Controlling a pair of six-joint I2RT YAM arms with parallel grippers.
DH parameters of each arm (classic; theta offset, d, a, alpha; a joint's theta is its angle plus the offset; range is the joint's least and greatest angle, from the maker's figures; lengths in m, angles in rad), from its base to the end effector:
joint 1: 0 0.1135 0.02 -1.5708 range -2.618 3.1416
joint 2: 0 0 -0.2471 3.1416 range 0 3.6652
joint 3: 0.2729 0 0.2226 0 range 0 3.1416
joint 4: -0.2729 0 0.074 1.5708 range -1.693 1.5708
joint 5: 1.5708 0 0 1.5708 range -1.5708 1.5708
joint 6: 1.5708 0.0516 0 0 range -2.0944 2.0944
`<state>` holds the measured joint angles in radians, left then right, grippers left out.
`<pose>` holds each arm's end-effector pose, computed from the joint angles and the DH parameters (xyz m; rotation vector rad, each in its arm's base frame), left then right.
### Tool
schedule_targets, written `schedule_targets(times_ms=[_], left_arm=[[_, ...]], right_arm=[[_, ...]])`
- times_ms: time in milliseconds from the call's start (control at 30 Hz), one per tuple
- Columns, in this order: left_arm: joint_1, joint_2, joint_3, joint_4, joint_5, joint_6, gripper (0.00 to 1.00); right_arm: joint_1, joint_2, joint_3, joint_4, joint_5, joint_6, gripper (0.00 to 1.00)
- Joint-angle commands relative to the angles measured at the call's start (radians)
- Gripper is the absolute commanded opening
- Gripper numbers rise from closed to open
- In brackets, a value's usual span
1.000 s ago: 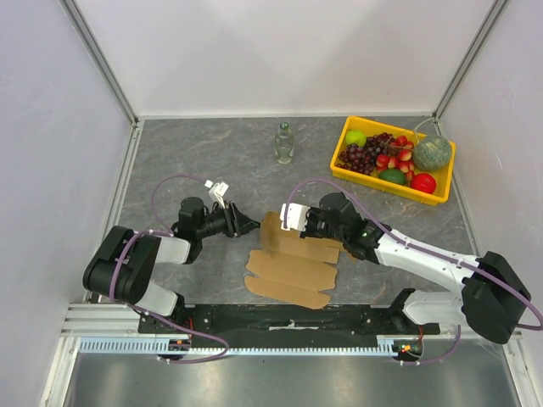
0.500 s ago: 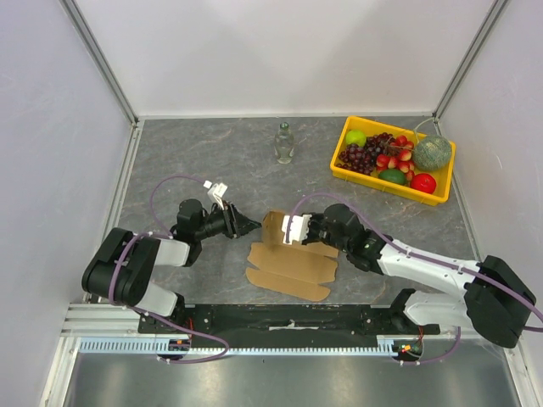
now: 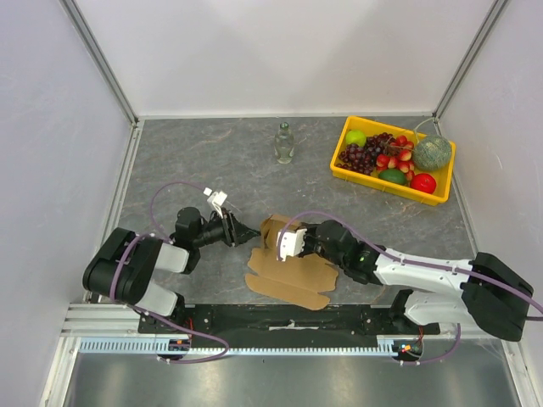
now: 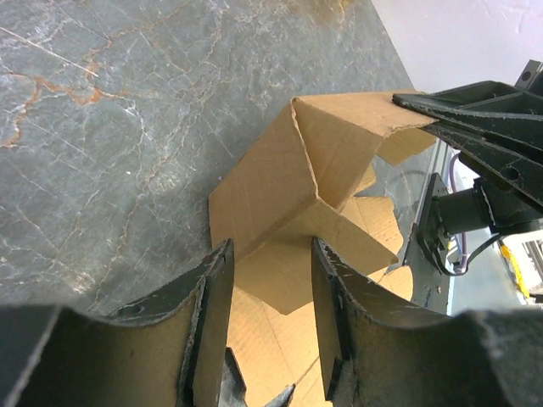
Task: Fold the paper box
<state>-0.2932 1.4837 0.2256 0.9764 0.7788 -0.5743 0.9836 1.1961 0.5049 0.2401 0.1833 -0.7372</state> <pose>0.2077 -0.1006 0.1434 0.3127 1.9543 -1.3017 0.1437 0.1989 0.1987 -1.4487 1.3990 -0.0285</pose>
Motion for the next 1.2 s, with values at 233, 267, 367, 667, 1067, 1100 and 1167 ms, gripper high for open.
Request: schedule_targets(times_ms=[233, 267, 367, 667, 1067, 1100, 1167], left_arm=[[-0.011, 0.084, -0.086, 0.320, 0.074, -0.027, 0.47], [-0.011, 0.084, -0.092, 0.333, 0.077, -0.032, 0.48], [-0.026, 0.081, -0.109, 0.379, 0.083, -0.035, 0.48], [-0.083, 0.044, -0.135, 0.380, 0.059, 0.022, 0.58], [-0.159, -0.085, -0.112, 0.167, -0.098, 0.125, 0.64], [-0.164, -0.100, -0.109, 0.141, -0.102, 0.135, 0.64], [-0.167, -0.128, -0.101, 0.110, -0.090, 0.142, 0.65]], right_arm=[[0.099, 0.003, -0.074, 0.142, 0.206, -0.071, 0.00], [0.107, 0.005, -0.081, 0.159, 0.222, -0.077, 0.00], [0.125, 0.005, -0.094, 0.191, 0.254, -0.083, 0.00], [0.150, 0.020, -0.088, 0.209, 0.263, -0.076, 0.00], [0.170, 0.002, -0.095, 0.220, 0.262, -0.061, 0.00], [0.171, -0.003, -0.095, 0.222, 0.260, -0.057, 0.00], [0.170, -0.007, -0.098, 0.223, 0.260, -0.044, 0.00]])
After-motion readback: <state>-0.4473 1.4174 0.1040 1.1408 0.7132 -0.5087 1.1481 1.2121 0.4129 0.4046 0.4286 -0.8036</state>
